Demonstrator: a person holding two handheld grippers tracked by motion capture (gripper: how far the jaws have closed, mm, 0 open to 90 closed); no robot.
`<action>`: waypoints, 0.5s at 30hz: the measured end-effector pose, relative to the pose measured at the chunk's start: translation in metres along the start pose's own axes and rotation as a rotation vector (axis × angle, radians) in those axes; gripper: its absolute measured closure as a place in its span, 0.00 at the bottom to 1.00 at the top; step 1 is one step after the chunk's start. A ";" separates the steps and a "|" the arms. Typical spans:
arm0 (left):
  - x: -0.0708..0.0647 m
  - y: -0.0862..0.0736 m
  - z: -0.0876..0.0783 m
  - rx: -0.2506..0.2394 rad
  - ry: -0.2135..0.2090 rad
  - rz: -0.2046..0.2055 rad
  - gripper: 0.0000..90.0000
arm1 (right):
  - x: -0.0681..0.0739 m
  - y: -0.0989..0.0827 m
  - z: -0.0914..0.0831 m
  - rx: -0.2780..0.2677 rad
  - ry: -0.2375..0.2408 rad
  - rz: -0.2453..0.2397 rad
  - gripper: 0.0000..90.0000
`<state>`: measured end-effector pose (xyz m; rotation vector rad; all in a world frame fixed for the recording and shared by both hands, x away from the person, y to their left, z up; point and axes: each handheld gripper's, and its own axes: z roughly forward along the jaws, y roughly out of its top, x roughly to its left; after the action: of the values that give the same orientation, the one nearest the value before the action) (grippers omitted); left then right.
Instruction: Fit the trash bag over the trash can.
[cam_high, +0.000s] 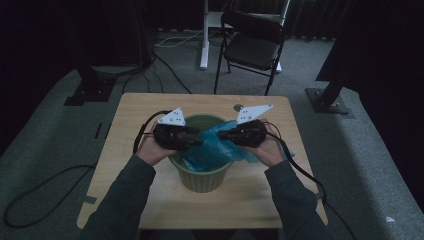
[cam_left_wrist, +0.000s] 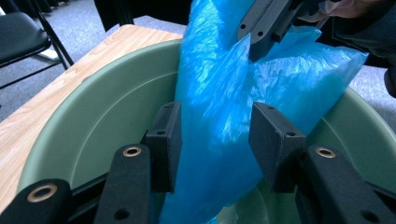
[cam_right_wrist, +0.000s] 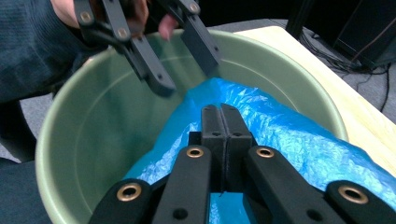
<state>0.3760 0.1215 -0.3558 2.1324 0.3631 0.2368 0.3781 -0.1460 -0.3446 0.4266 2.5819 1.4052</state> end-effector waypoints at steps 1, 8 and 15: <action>-0.001 0.001 0.002 0.003 0.008 0.006 0.61 | 0.000 0.001 0.000 -0.005 0.005 -0.001 1.00; -0.007 0.004 0.007 0.051 0.074 0.047 0.85 | 0.004 0.007 0.001 -0.021 0.032 -0.006 1.00; -0.008 0.000 0.007 0.055 0.074 0.066 0.99 | 0.005 0.006 -0.005 -0.023 0.032 -0.010 0.86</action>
<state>0.3705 0.1136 -0.3598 2.1964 0.3457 0.3483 0.3736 -0.1449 -0.3372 0.3905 2.5861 1.4485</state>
